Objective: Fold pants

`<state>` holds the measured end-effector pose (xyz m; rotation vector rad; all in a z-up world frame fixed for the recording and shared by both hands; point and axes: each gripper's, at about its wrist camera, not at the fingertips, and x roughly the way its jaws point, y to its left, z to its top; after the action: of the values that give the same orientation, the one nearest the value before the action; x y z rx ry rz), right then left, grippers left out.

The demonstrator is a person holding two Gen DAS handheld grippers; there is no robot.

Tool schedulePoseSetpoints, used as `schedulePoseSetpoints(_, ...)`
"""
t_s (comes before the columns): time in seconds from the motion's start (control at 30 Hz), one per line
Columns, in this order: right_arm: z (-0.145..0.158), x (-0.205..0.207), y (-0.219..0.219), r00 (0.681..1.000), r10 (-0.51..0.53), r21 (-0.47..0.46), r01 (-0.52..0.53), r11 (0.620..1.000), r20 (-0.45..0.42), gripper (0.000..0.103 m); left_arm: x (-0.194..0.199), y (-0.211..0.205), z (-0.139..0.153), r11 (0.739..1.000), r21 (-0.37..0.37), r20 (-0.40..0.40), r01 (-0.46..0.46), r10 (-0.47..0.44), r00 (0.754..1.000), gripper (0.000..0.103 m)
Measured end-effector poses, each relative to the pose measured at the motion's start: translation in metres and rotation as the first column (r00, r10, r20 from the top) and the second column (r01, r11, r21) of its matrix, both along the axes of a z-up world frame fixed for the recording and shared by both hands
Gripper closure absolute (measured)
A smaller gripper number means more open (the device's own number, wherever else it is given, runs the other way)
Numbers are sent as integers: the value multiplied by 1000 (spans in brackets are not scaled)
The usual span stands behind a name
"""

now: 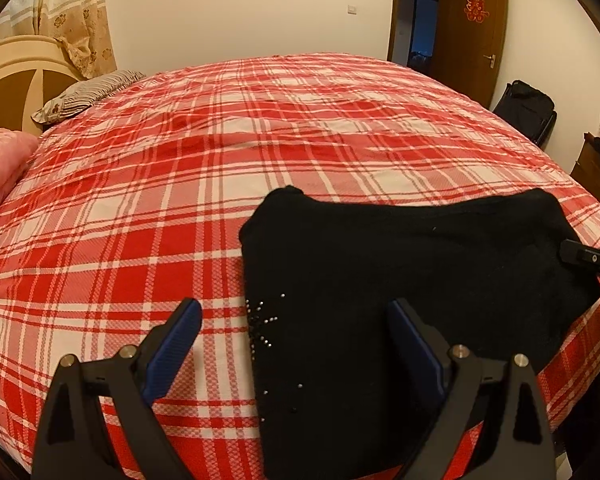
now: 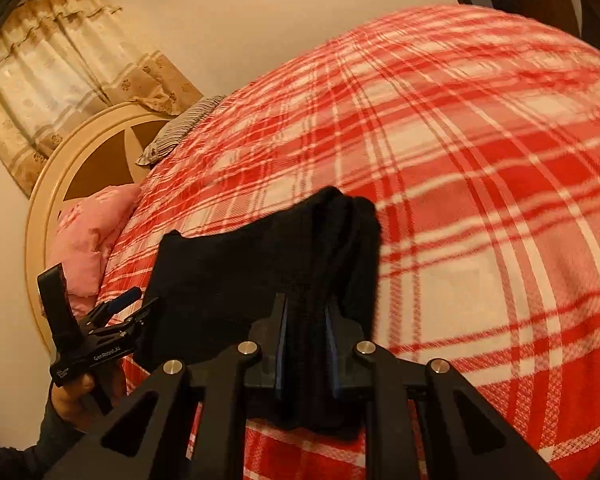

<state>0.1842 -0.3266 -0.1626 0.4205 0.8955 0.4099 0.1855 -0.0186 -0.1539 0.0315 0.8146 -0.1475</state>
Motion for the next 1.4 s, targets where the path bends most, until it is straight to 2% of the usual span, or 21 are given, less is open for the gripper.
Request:
schedulePoseSetpoints(0.17,-8,-2,-5,1000,-16,-12,16,1000,-6,86,1,-3,-5,1000,7,-6,6,-6,1000,4)
schedulePoseSetpoints(0.27,-15,2,-16,998,-32,75,36,997,-49,86,-1,-4,-5,1000,0,-2,13,-13,1000,4)
schedulePoseSetpoints(0.33,-15,0,-23,996,-53,119,61,991,-71,82,0,-6,-7,1000,3,-5,13,-13,1000,2)
schedulePoseSetpoints(0.37,-11,-3,-24,995,-78,108,84,991,-63,73,0,-6,-9,1000,2,-9,15,-15,1000,2)
schedulePoseSetpoints(0.4,-2,-8,-23,992,-119,56,121,991,-33,53,0,-6,-10,1000,1,-13,15,-15,1000,2)
schedulePoseSetpoints(0.43,8,-11,-21,988,-156,4,156,988,6,48,0,-6,-11,1000,-2,-13,16,-16,1000,2)
schedulePoseSetpoints(0.47,22,-15,-17,981,-183,-32,186,982,69,47,-1,-6,-10,1000,-5,-15,16,-16,1000,2)
schedulePoseSetpoints(0.53,39,-16,-7,977,-166,-34,172,985,133,47,-2,-4,-8,1000,-8,-10,15,-15,1000,2)
schedulePoseSetpoints(0.6,52,-7,16,983,-75,-31,81,996,168,47,-3,-5,-4,1000,-2,0,13,-13,1000,2)
schedulePoseSetpoints(0.7,43,17,41,988,70,23,-74,997,141,47,-3,-8,-3,1000,-7,5,24,-24,1000,2)
schedulePoseSetpoints(0.73,31,29,44,992,79,19,-81,997,97,47,-3,-10,-4,1000,-4,3,28,-28,1000,2)
schedulePoseSetpoints(0.8,6,45,32,1000,-19,-8,19,1000,0,47,-3,-14,-7,999,6,-4,39,-39,999,2)
schedulePoseSetpoints(0.87,-6,47,14,999,-36,103,38,994,-14,49,-4,-19,-10,999,7,-4,53,-53,999,2)
schedulePoseSetpoints(0.9,-6,45,10,999,-33,119,35,992,-19,49,-4,-21,-11,998,10,-5,56,-56,998,2)
schedulePoseSetpoints(1.03,20,17,19,999,-35,24,34,999,33,47,-3,-21,-15,998,9,-15,63,-63,998,0)
schedulePoseSetpoints(1.13,35,-17,29,995,50,8,-51,999,86,47,-5,-19,-15,998,-13,-30,59,-60,998,0)
schedulePoseSetpoints(1.2,30,-29,39,993,104,-44,-101,994,65,47,-9,-20,-12,997,-19,-34,75,-75,997,0)
schedulePoseSetpoints(1.27,17,-37,39,996,94,-121,-91,988,13,47,-16,-23,-10,996,-14,-28,90,-91,995,0)
schedulePoseSetpoints(1.4,2,-46,25,995,94,-84,-91,992,29,47,-21,-27,-15,994,-4,-38,108,-108,993,0)
